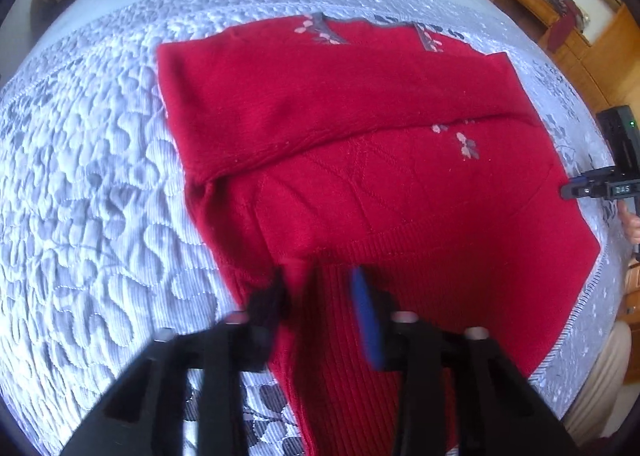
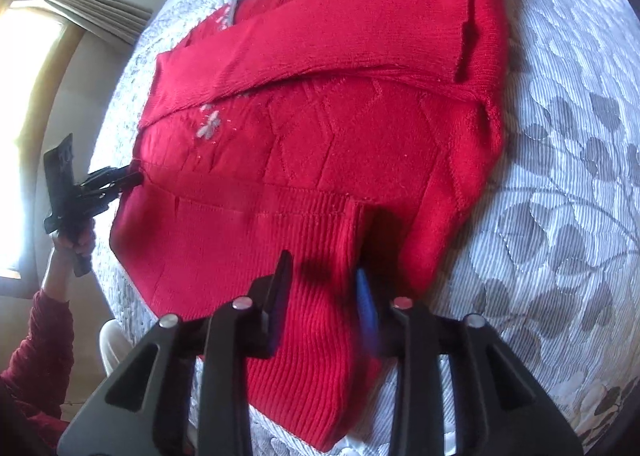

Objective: Fold small clothes

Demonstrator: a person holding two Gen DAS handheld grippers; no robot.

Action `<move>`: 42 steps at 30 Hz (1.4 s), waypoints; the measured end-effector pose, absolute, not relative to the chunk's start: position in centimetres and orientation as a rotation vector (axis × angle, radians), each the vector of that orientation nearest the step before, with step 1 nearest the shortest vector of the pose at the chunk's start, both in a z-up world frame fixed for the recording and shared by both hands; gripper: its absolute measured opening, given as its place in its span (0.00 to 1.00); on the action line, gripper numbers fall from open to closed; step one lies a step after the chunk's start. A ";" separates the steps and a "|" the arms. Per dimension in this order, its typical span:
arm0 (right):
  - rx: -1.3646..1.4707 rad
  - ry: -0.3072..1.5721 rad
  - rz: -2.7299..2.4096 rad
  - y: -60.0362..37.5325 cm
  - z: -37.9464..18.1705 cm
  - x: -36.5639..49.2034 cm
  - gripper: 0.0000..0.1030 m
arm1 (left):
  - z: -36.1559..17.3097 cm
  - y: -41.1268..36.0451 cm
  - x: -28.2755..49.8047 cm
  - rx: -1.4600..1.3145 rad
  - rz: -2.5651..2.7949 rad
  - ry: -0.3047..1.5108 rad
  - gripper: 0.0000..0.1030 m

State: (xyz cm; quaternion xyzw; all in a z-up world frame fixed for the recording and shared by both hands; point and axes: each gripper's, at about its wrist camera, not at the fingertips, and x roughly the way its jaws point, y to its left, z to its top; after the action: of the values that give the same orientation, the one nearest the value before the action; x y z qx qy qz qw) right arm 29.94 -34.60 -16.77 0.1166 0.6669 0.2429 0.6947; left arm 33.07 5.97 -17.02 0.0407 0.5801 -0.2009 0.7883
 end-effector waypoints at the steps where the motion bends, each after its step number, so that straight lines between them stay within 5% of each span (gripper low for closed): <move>1: 0.273 1.489 0.550 -34.7 -16.7 29.9 0.07 | -16.9 6.1 33.1 0.063 -0.438 1.255 0.12; 15: 0.347 1.298 0.592 -38.3 -9.1 28.4 0.05 | -7.5 8.5 30.7 -0.112 -0.518 1.037 0.09; 23: 0.354 1.247 0.502 -39.3 -6.2 35.4 0.05 | -5.0 8.0 38.8 -0.150 -0.425 0.988 0.09; 31: 0.337 1.270 0.381 -38.8 -7.2 46.7 0.05 | -7.1 6.7 49.9 -0.158 -0.273 1.008 0.09; 42: 0.261 1.417 0.238 -36.8 -16.4 53.1 0.05 | -17.7 4.4 55.7 -0.042 -0.100 1.180 0.10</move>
State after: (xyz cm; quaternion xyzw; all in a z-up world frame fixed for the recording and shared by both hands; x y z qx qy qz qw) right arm 53.08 -36.75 -16.36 0.1194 0.6473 0.1089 0.7449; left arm 55.71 4.41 -17.68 -0.0200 0.5560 -0.0473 0.8296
